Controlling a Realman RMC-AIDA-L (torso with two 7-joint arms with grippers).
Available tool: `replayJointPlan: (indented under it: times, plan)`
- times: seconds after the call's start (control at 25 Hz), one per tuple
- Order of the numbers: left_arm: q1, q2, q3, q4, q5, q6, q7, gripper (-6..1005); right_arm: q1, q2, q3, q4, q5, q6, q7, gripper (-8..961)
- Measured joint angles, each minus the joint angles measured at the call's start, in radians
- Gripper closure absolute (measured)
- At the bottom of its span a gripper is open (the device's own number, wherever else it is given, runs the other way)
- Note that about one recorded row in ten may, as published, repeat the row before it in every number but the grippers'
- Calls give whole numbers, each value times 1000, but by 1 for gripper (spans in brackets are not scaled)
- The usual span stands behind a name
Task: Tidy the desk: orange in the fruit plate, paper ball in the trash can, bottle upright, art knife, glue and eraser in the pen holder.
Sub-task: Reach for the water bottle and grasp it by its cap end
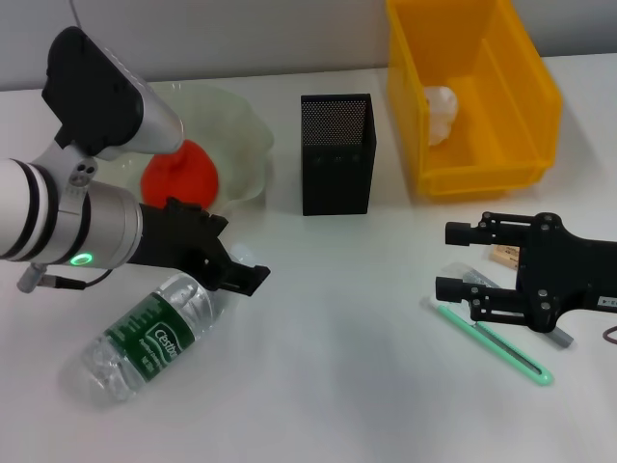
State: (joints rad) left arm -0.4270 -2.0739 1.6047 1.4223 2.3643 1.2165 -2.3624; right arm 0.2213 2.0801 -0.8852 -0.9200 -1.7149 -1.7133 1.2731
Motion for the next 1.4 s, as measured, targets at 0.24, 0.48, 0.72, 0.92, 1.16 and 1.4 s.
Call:
replayJointPlan:
  times: [0.24, 0.48, 0.72, 0.92, 1.16, 1.4]
  plan:
    - [-4, 0, 14, -31, 1, -24, -1, 244, 0, 0, 0, 1, 1, 1, 2, 300]
    - [-11, 0, 28, -64, 2, -47, -7, 246, -3, 2, 0, 1, 2, -2, 4, 301]
    - [-41, 0, 50, -120, 30, -72, -38, 247, -8, 2, 2, 1, 2, -9, 5, 300]
    - [-48, -1, 73, -143, 46, -114, -42, 249, -10, 1, 2, 1, 2, -9, 6, 300]
    - [-45, -2, 75, -151, 49, -137, -42, 251, -11, 2, 2, 1, 3, -10, 7, 301]
    - [-46, -2, 75, -157, 49, -139, -41, 253, -11, 2, 2, 1, 3, -11, 8, 300]
